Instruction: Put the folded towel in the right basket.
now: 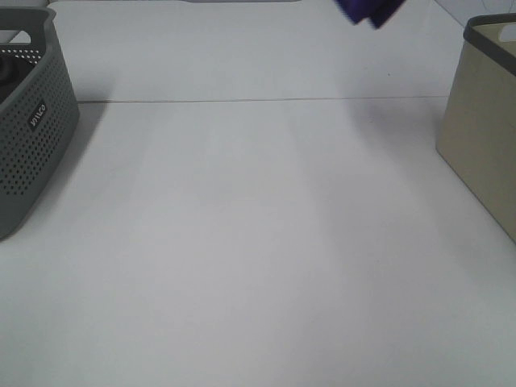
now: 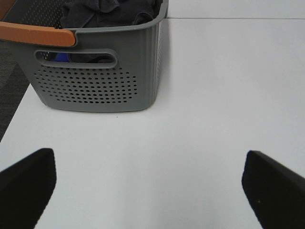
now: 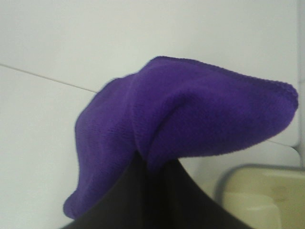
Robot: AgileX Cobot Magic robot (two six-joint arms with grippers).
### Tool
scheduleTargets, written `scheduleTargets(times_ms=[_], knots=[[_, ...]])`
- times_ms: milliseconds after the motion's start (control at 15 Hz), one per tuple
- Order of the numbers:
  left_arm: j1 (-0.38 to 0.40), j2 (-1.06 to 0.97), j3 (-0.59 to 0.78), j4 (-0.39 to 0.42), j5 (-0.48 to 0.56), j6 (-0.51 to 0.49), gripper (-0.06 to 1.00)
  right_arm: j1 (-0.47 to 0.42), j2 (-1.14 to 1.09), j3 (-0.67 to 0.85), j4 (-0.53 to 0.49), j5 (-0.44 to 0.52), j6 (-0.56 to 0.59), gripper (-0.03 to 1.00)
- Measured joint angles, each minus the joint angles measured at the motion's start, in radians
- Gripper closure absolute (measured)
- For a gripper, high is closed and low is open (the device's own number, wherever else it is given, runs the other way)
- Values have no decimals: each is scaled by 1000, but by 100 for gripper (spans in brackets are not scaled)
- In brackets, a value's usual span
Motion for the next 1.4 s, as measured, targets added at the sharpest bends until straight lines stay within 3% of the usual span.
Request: scheduleTargets(times_ms=[67,200,467,733,800,867,933,1000,1133,1400], knots=[[0,0,0,0,0,0,-5,-160,-108,110,35,0,6,89],[0,0,0,0,0,0,-5,-334,-159,220,141,5,-24,89],[0,0,0,0,0,0,-5,-557,-154,384,254,6,-130,89],[0,0,0,0,0,0,-5,-634,-121,538,233,10,-115,89],[0,0,0,0,0,0,-5,-634,-93,565,253,11,-50,82],[0,0,0,0,0,0,-5,-634,-93,565,253,11,-50,82],[0,0,0,0,0,0,-5,-634,-87,568,303,11,-57,38],[0,0,0,0,0,0,-5,-634,-87,568,314,11,-91,18],[0,0,0,0,0,0,-5,-634,-87,568,374,10,-157,4],[0,0,0,0,0,0,-5,-634,-87,562,412,-2,-192,1]])
